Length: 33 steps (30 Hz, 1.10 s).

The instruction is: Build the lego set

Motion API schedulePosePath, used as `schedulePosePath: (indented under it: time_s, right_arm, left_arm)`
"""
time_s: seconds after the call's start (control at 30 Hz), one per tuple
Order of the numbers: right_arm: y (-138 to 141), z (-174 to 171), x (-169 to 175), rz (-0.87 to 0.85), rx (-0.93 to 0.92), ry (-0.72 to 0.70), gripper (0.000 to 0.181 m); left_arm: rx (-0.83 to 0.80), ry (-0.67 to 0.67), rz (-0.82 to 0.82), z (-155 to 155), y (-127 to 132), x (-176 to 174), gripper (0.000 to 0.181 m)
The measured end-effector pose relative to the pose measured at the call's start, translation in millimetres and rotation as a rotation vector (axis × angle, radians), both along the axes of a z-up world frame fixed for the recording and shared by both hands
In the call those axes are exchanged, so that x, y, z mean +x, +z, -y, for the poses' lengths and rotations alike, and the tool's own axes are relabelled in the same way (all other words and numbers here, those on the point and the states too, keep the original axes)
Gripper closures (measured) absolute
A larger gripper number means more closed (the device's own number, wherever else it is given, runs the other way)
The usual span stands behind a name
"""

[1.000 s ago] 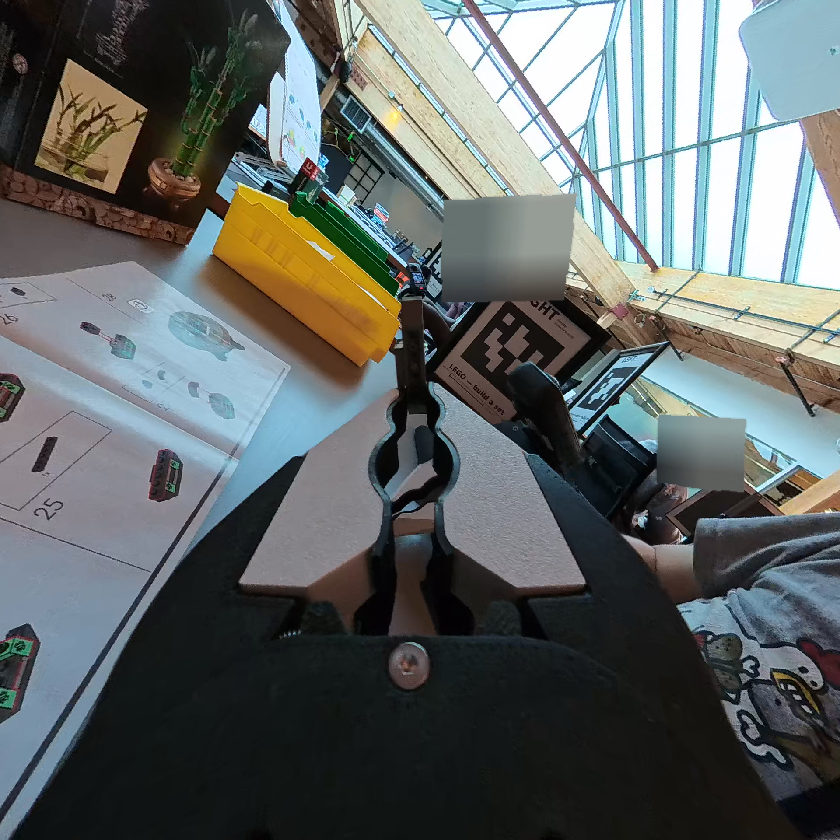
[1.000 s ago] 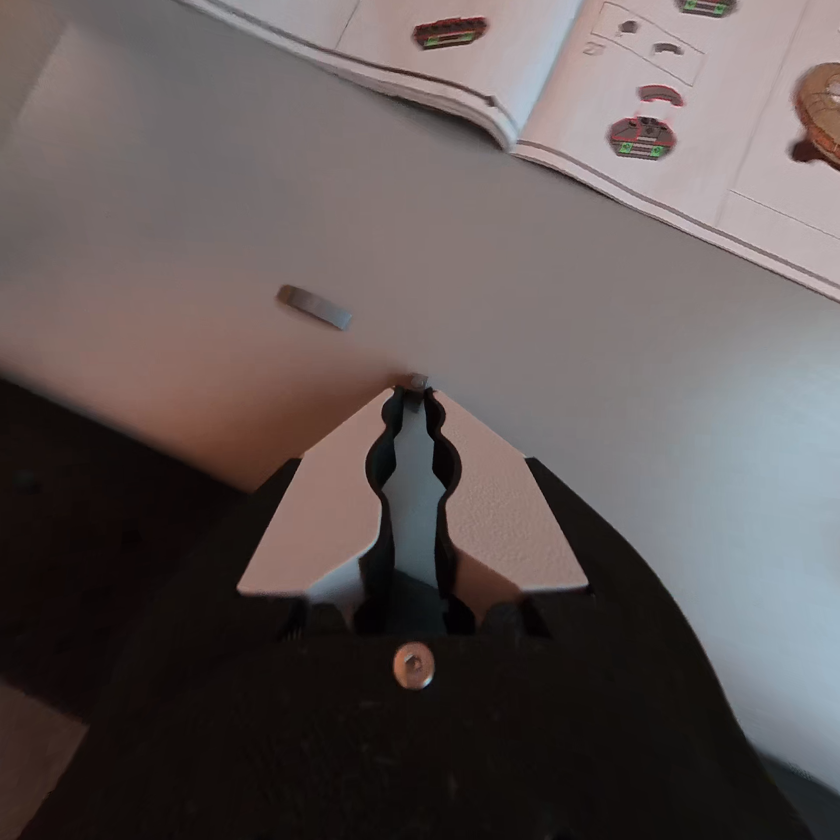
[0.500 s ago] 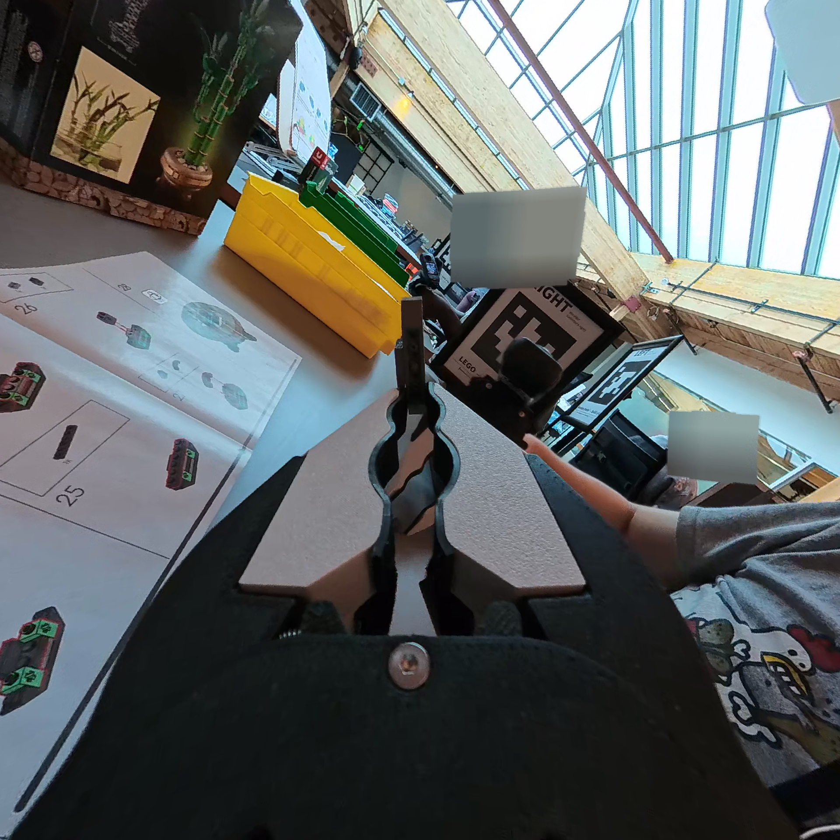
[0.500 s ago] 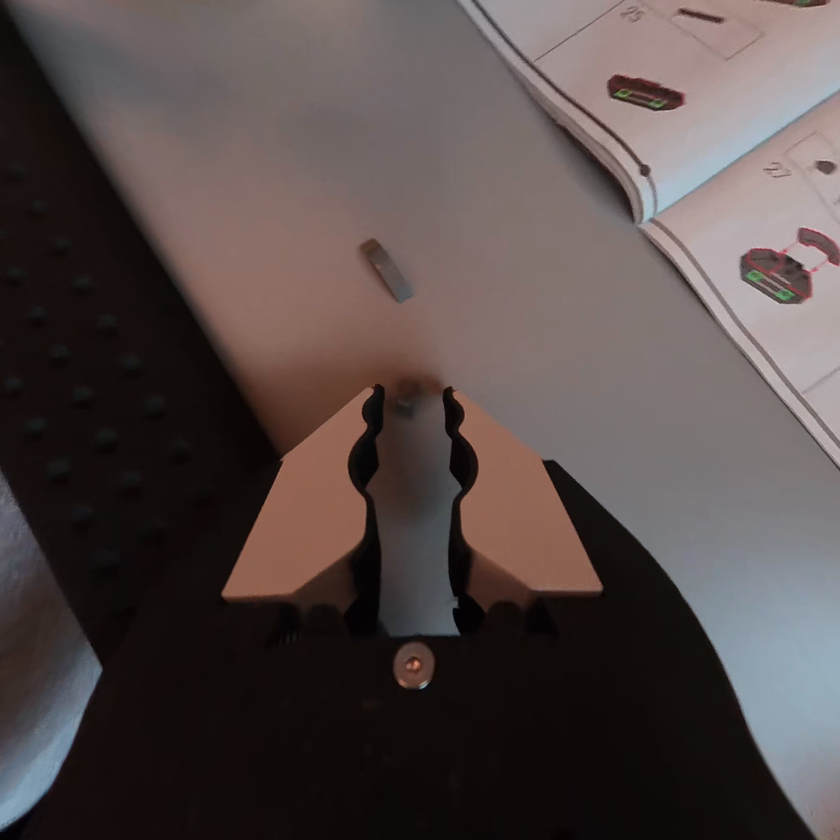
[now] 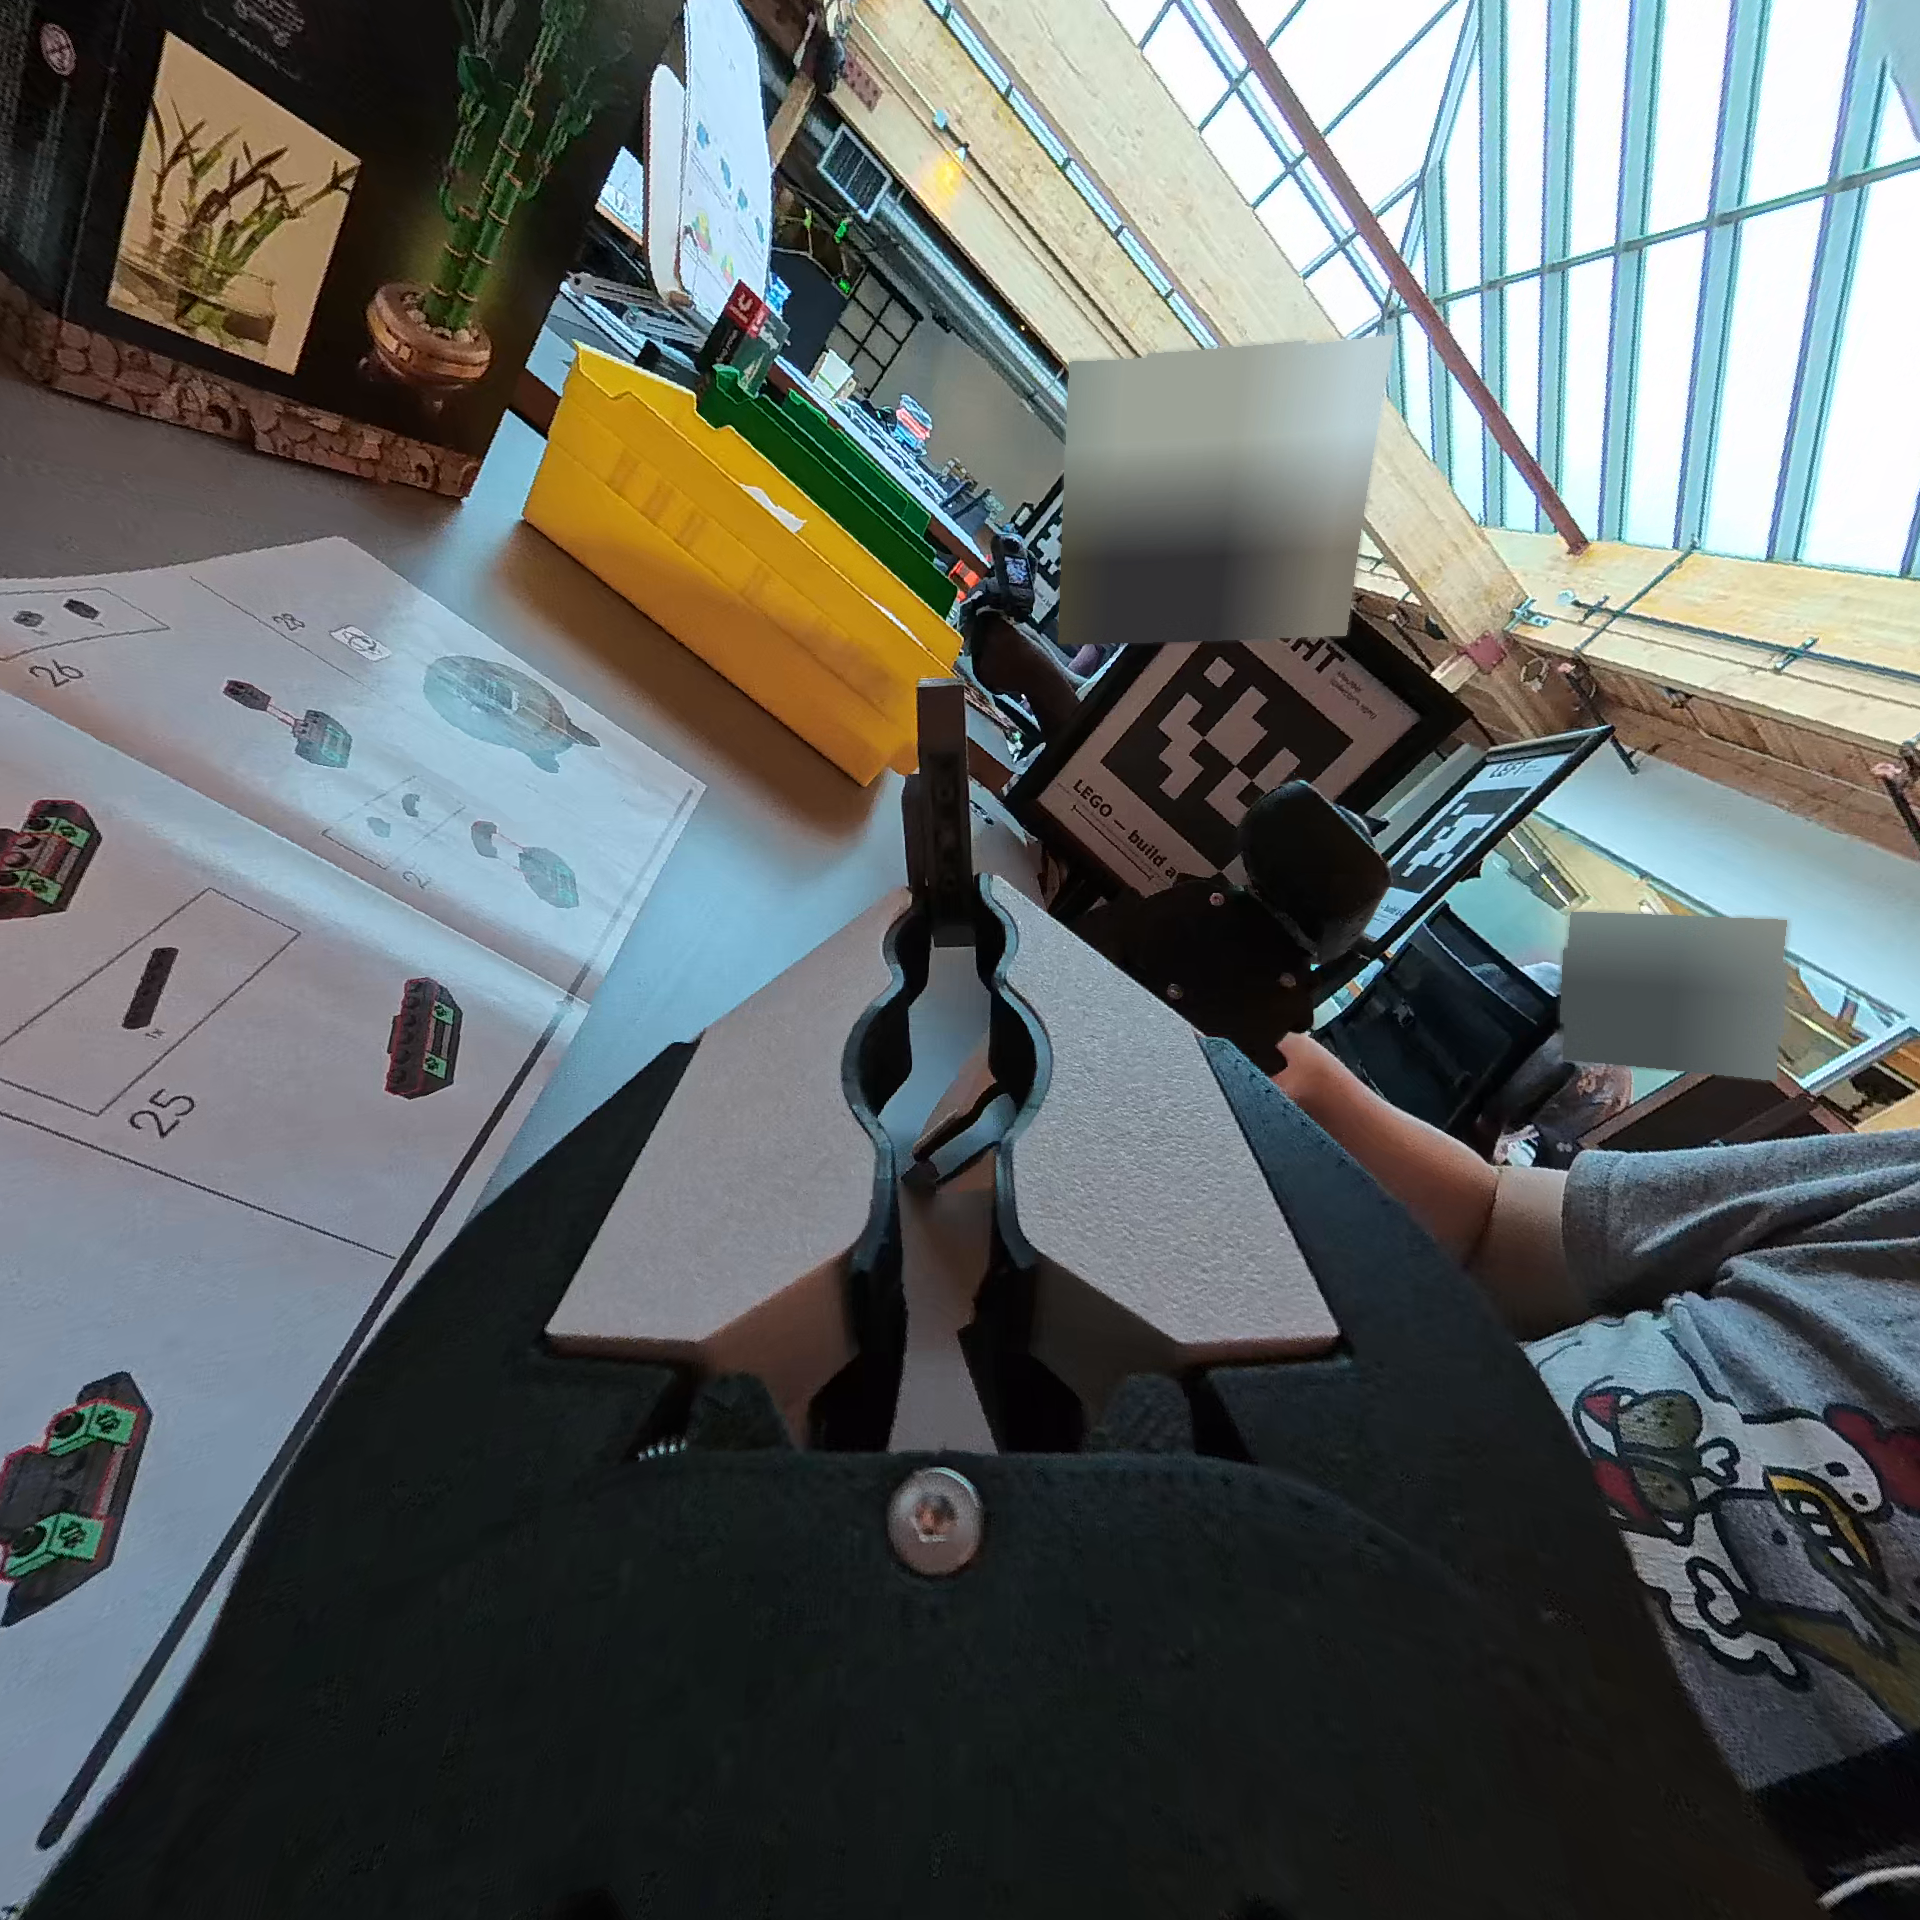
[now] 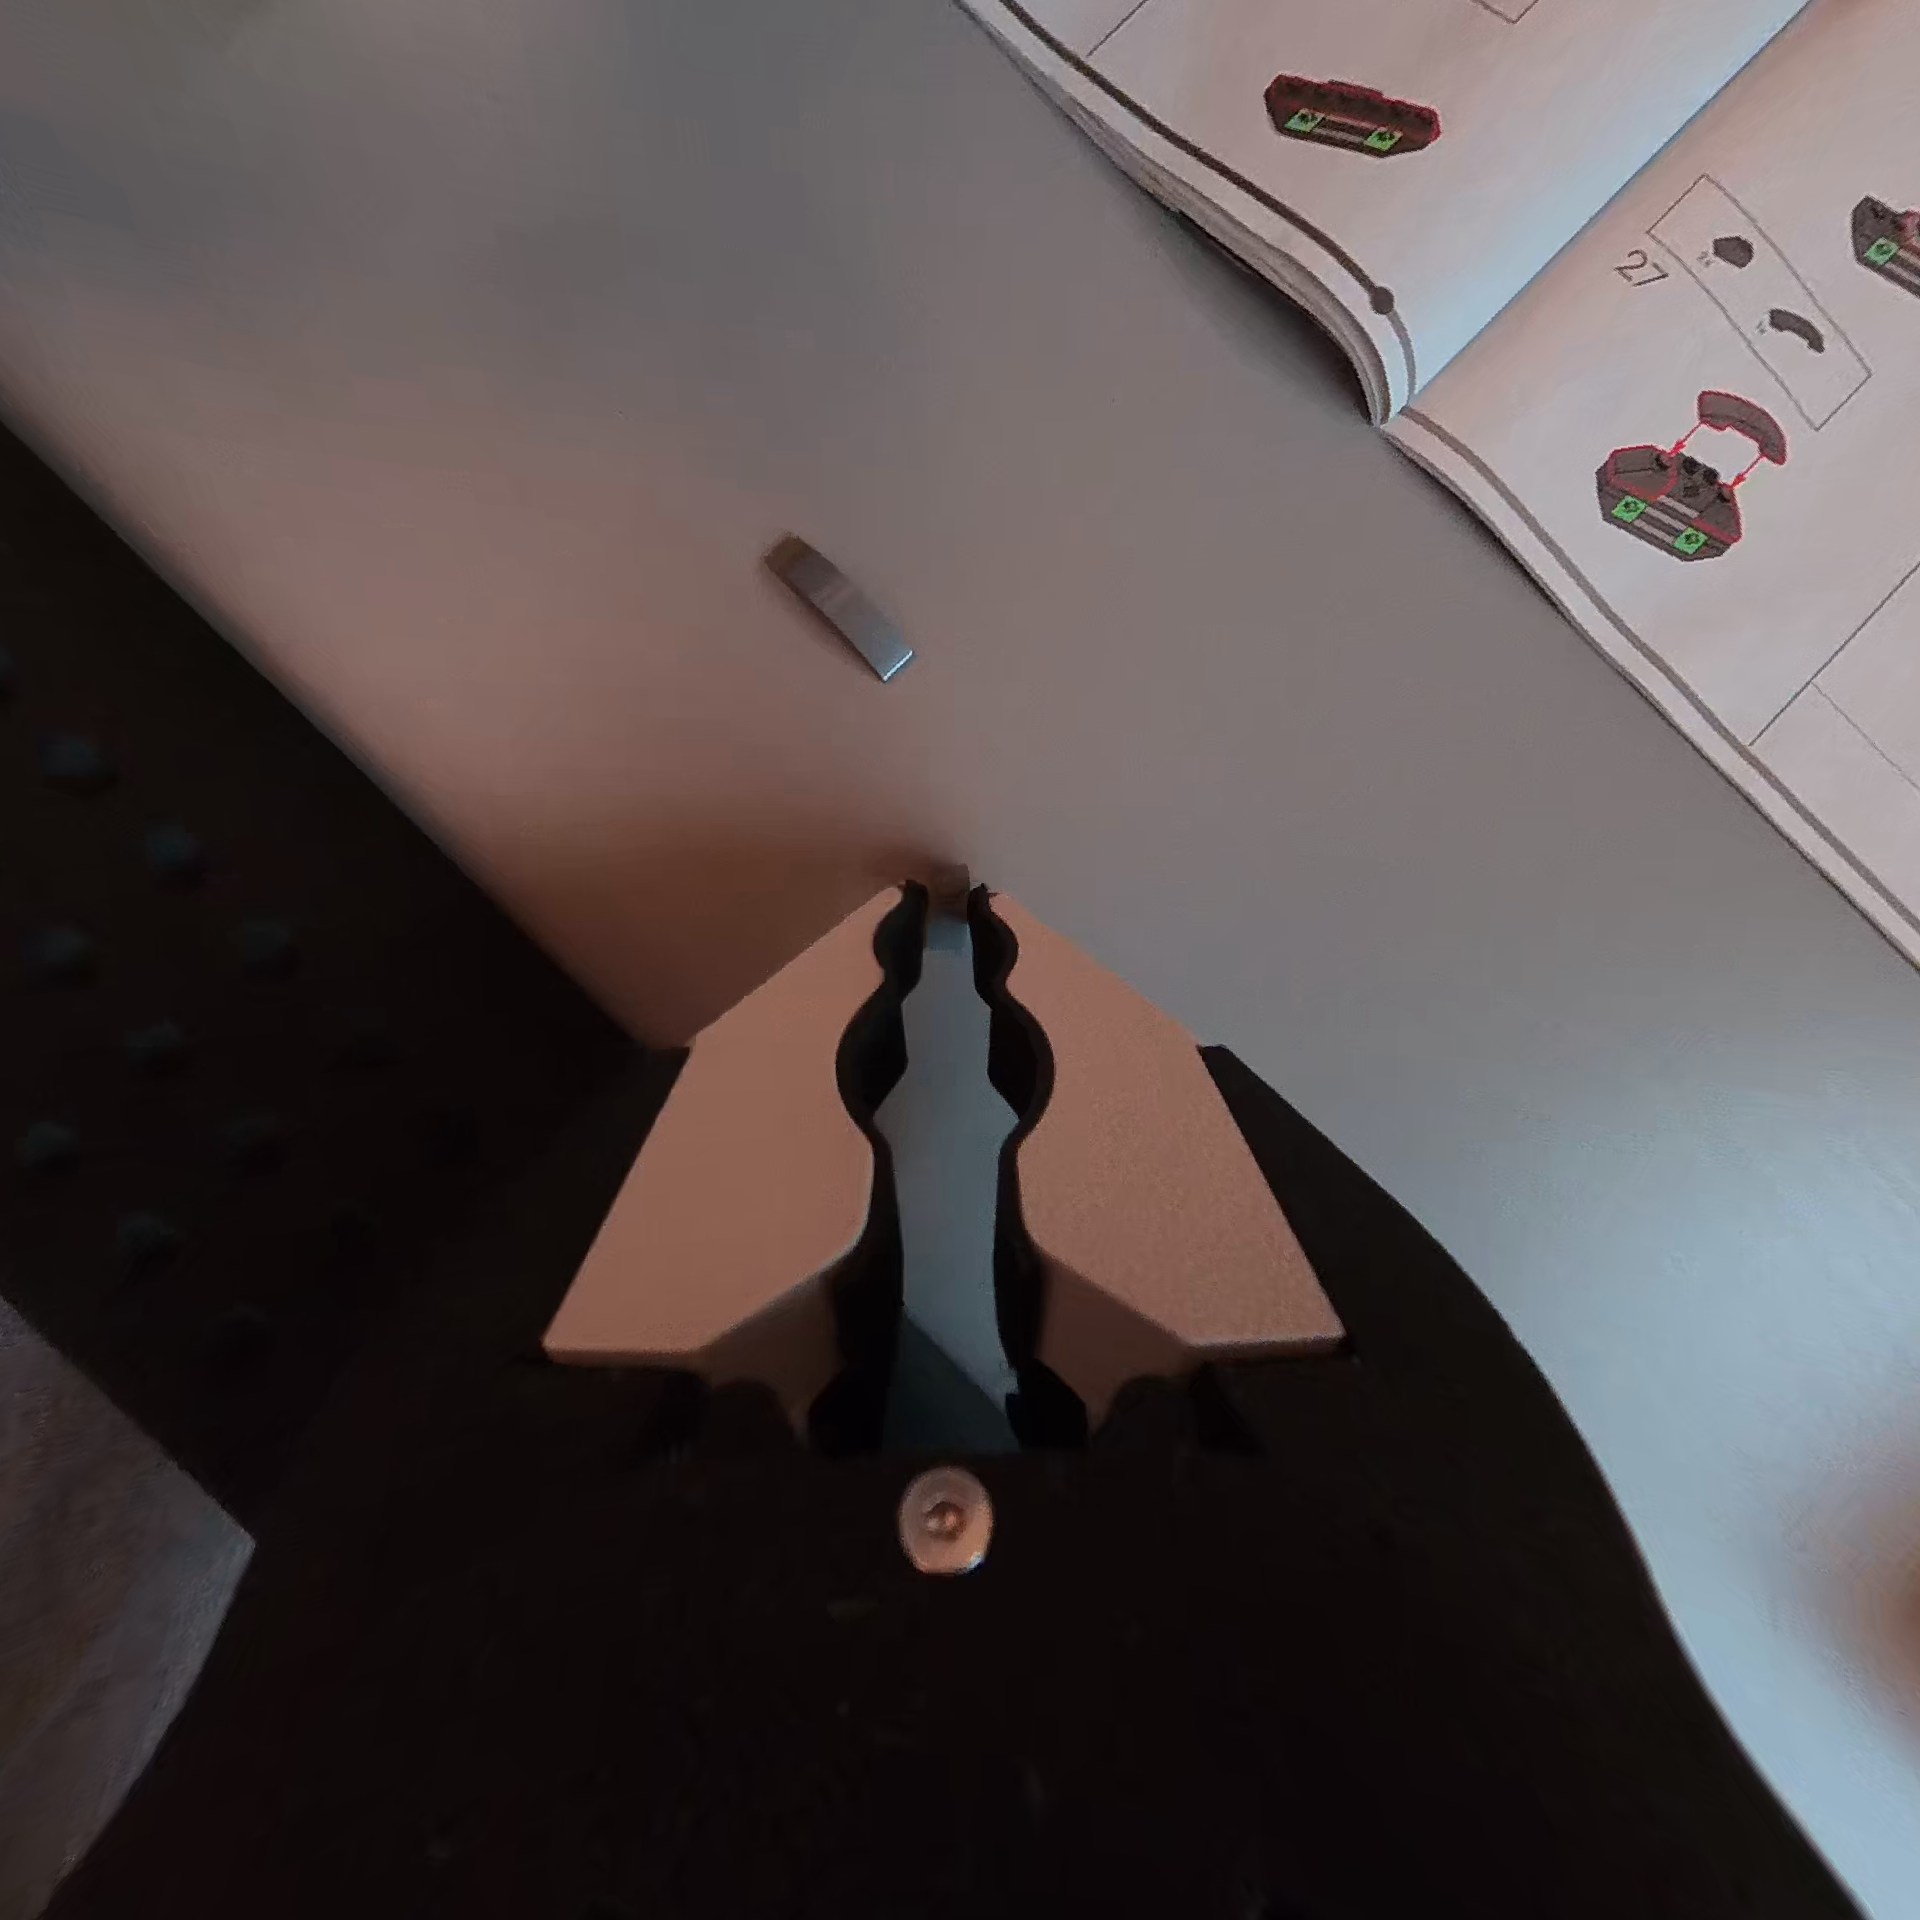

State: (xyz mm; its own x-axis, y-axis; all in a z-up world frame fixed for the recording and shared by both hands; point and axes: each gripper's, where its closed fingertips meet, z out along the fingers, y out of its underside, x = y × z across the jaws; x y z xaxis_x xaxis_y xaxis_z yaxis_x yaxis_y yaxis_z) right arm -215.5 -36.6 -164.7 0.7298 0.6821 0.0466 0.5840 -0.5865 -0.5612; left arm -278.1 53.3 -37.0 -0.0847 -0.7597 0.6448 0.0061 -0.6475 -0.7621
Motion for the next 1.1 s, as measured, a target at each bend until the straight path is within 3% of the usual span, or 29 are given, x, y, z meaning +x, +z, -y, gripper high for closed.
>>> schedulePosePath:
  time_s: [0.13, 0.23, 0.3, 0.4, 0.5, 0.67, 1.1]
  right_arm:
    - [3.0, 1.0, -1.9, -0.015, -0.006, 0.007, 0.175]
    - [22.3, -5.0, -8.1, -0.164, 0.012, -0.025, 0.175]
    - [62.7, -22.1, -18.4, -0.439, 0.092, -0.076, 0.175]
    - [138.2, -40.9, -34.4, -1.004, 0.150, -0.084, 0.176]
    - [158.7, -57.7, -43.4, -1.272, 0.112, -0.090, 0.176]
    - [152.3, -77.4, -50.6, -1.317, 0.097, -0.116, 0.176]
    - [143.5, -83.1, -59.2, -1.444, 0.016, -0.115, 0.176]
  left_arm:
    - [-0.003, 0.011, -0.004, -2.5, -1.6, -0.9, 0.176]
    - [-0.008, 0.002, 0.011, -1.4, 0.9, -1.4, 0.176]
    - [-0.035, -0.020, 0.044, 1.2, 5.9, -1.1, 0.176]
    - [-0.095, -0.057, 0.102, 5.7, 12.8, -0.3, 0.176]
    - [-0.104, -0.065, 0.122, 7.9, 15.5, 0.9, 0.177]
    - [-0.088, -0.067, 0.112, 9.8, 16.2, 1.1, 0.177]
    - [-0.087, -0.075, 0.123, 10.8, 18.8, 0.6, 0.177]
